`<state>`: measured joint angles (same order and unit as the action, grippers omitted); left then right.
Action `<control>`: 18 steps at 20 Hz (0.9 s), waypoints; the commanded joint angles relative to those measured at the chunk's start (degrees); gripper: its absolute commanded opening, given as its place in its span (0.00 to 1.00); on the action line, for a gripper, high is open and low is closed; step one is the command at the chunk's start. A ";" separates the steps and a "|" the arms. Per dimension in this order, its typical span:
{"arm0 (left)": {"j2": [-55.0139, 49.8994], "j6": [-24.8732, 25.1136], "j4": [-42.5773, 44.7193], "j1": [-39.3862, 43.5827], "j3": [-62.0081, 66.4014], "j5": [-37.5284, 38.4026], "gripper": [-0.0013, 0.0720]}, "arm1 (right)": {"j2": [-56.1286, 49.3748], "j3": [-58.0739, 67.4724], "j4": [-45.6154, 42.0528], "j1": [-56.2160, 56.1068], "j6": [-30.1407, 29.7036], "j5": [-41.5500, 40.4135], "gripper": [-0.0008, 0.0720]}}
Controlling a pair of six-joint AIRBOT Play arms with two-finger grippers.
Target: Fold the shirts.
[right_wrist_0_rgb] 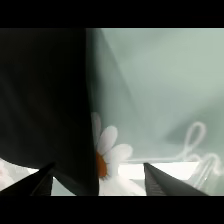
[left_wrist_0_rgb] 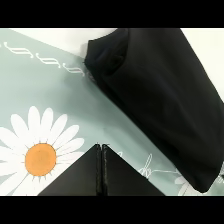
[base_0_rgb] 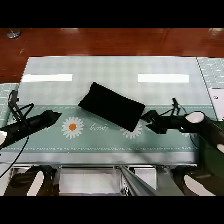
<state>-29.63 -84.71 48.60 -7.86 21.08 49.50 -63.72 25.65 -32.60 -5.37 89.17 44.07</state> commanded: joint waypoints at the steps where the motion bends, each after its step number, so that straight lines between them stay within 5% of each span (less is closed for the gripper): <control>1: -0.59 0.02 -0.74 0.02 -0.02 -0.46 0.06 | -13.05 5.20 10.25 -0.46 -10.62 3.65 0.88; 4: -0.66 0.04 -0.74 0.02 -0.02 -0.50 0.06 | -19.82 12.72 10.01 -2.03 -10.62 6.62 0.82; 5: -0.66 0.07 -0.63 0.02 -0.02 -0.72 0.06 | -21.31 15.50 9.40 -3.43 -10.64 7.74 0.68; 7: -0.68 0.00 -0.76 0.02 -0.02 -2.36 0.07 | -23.71 22.67 5.92 -6.12 -13.29 10.86 0.06; 15: -0.66 0.02 -1.29 0.02 0.00 -2.80 0.06 | -23.91 66.01 -27.12 -6.69 2.45 26.73 0.05; 18: -0.66 0.02 -1.29 0.02 0.00 -2.34 0.06 | -23.91 80.81 -31.47 -3.23 5.40 36.22 0.05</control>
<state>-30.26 -84.71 47.33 -7.86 21.08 46.87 -87.50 92.31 -55.37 -10.68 89.80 71.05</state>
